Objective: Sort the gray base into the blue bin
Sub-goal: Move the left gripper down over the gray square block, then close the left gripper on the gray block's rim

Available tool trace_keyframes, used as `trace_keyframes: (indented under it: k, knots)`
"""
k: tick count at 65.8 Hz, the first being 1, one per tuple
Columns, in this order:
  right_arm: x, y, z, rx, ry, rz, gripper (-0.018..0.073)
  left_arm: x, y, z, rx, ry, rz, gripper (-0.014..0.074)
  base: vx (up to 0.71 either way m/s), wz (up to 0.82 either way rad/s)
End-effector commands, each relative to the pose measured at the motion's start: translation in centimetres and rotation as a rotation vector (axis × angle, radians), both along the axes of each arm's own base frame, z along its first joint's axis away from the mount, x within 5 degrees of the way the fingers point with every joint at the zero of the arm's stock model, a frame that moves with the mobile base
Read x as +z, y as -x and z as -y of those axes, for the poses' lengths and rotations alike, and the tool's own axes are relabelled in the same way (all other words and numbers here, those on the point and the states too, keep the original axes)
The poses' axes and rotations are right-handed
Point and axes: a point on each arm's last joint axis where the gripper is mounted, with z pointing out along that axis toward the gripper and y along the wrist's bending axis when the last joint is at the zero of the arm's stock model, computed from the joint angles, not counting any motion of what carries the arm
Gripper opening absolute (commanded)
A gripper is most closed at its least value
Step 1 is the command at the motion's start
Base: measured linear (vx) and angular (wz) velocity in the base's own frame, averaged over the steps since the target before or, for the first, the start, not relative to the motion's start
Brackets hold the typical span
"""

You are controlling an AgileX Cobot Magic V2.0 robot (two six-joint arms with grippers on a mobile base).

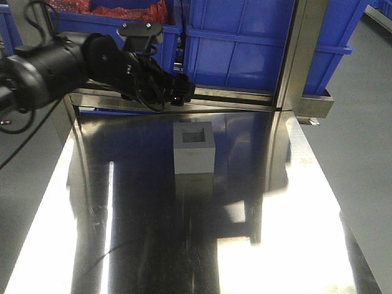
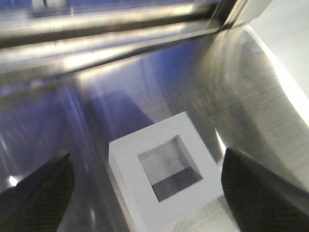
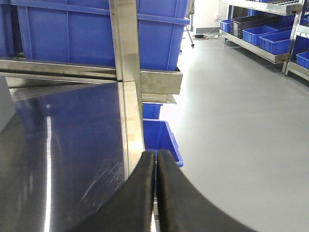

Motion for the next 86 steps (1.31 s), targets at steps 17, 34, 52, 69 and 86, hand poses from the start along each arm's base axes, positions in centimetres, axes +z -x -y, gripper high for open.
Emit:
trace_keyframes:
  k: [17,34,52,69,86]
  knots:
    - [0.5,-0.2,0.0,-0.001,0.024,0.054,-0.0005,-1.2,-2.1,1.2,0.082,0.094,-0.026,0.0606,0.00,0.00]
    - [0.5,-0.2,0.0,-0.001,0.024,0.054,-0.0005,-3.6,-2.8,1.4,0.093,0.080,-0.072,0.0606,0.00,0.00]
    - [0.5,-0.2,0.0,-0.001,0.024,0.054,-0.0005,-5.5,-3.2,1.5,0.095,0.065,-0.105,0.0589,0.00,0.00]
    - [0.5,-0.2,0.0,-0.001,0.024,0.054,-0.0005,-6.7,-3.3,1.6,0.095,0.049,-0.138,0.0589,0.00,0.00]
    - [0.5,-0.2,0.0,-0.001,0.024,0.054,-0.0005,-6.8,-3.2,1.6,0.092,0.040,-0.157,0.0448,0.00,0.00]
